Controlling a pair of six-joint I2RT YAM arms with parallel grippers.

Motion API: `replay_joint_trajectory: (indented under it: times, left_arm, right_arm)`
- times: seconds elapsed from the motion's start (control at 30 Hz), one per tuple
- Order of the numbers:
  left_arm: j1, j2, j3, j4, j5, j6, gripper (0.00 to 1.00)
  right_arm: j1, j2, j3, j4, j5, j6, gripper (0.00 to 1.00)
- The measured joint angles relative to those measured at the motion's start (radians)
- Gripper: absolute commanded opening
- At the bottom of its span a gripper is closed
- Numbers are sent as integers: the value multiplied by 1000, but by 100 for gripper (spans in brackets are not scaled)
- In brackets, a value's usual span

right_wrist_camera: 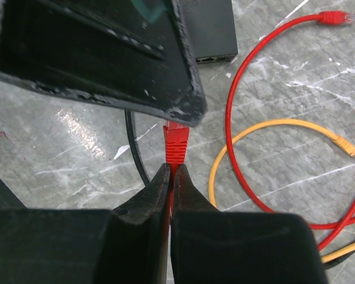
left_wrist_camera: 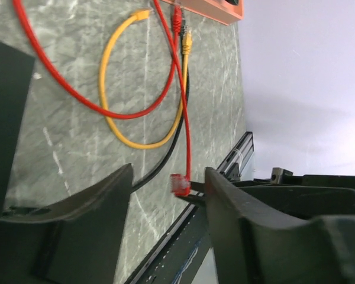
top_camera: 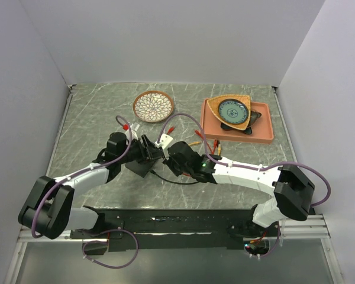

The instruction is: Insert the plug into the switch port

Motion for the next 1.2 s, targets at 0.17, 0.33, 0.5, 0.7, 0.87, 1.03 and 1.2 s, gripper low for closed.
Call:
replay_joint_trajectory:
  times: [0.17, 0.33, 0.5, 0.7, 0.87, 1.03, 1.2]
  left_arm:
    - [-22, 18, 16, 10, -14, -1, 33]
    - [-35, 45, 34, 14, -17, 1, 20]
    - [-56, 53, 57, 15, -18, -1, 1]
    - [-71, 64, 72, 15, -35, 0, 1]
    - [-81, 64, 73, 2, -40, 1, 1]
    - [-82, 64, 73, -8, -44, 2, 1]
    - [-82, 64, 73, -8, -44, 1, 1]
  right_arm:
    - [0, 0, 0, 0, 0, 0, 0]
    - [0, 0, 0, -5, 17, 4, 0]
    - [0, 0, 0, -12, 27, 8, 0]
    - [-1, 0, 2, -19, 52, 26, 43]
    - [-13, 0, 5, -8, 67, 42, 55]
    - [-40, -10, 5, 7, 42, 61, 53]
    - [-65, -23, 3, 39, 4, 75, 51]
